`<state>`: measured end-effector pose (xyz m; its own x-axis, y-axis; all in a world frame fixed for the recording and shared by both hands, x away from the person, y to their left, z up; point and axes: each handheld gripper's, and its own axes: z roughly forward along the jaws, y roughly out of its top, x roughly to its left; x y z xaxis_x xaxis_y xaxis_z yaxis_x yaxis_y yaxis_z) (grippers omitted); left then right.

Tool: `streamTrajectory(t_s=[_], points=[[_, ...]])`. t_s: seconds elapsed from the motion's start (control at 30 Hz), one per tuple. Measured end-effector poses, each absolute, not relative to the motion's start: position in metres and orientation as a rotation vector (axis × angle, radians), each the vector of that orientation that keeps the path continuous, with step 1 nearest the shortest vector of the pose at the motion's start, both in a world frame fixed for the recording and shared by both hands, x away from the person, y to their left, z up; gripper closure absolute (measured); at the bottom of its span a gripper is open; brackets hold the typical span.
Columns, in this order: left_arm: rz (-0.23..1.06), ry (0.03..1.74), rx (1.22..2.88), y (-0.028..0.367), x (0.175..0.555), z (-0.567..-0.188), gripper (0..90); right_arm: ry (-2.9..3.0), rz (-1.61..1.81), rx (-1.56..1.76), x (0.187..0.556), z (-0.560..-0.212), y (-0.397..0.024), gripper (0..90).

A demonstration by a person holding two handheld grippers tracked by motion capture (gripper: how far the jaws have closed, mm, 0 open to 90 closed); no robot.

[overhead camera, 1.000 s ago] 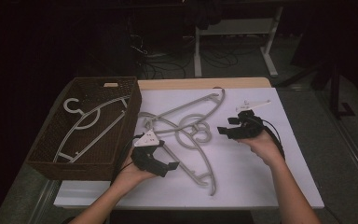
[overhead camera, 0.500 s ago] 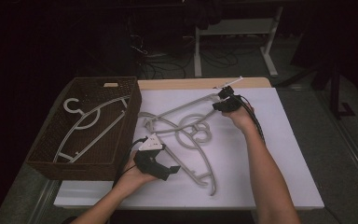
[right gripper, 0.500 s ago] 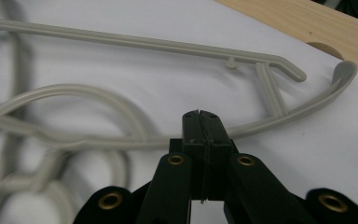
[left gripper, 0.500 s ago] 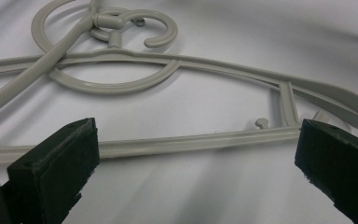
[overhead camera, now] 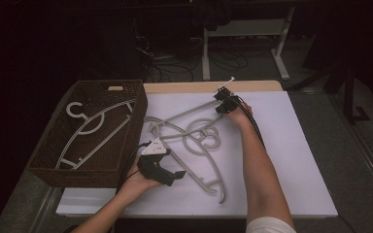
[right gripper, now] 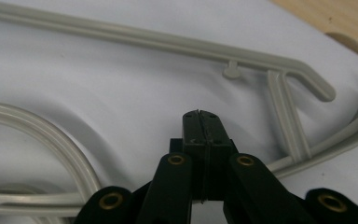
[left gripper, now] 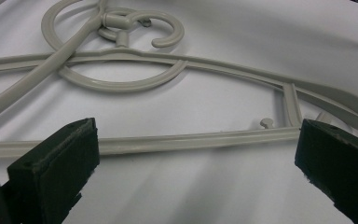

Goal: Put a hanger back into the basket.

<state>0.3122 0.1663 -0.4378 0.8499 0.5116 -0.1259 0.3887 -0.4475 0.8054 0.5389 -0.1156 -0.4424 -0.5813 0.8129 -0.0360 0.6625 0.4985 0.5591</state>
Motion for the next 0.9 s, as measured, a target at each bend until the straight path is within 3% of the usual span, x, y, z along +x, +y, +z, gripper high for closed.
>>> streamTrajectory(t_s=[0.4, 0.9], points=[[0.163, 0.672, 2.093, 0.168, 0.314, -0.438, 0.0, 2.513, 0.596, 1.248, 0.526, -0.440, -0.134, 89.0], [0.158, 0.675, 2.100, 0.166, 0.314, -0.439, 0.0, 2.561, 0.592, 1.227, 0.471, -0.439, -0.173, 89.0]])
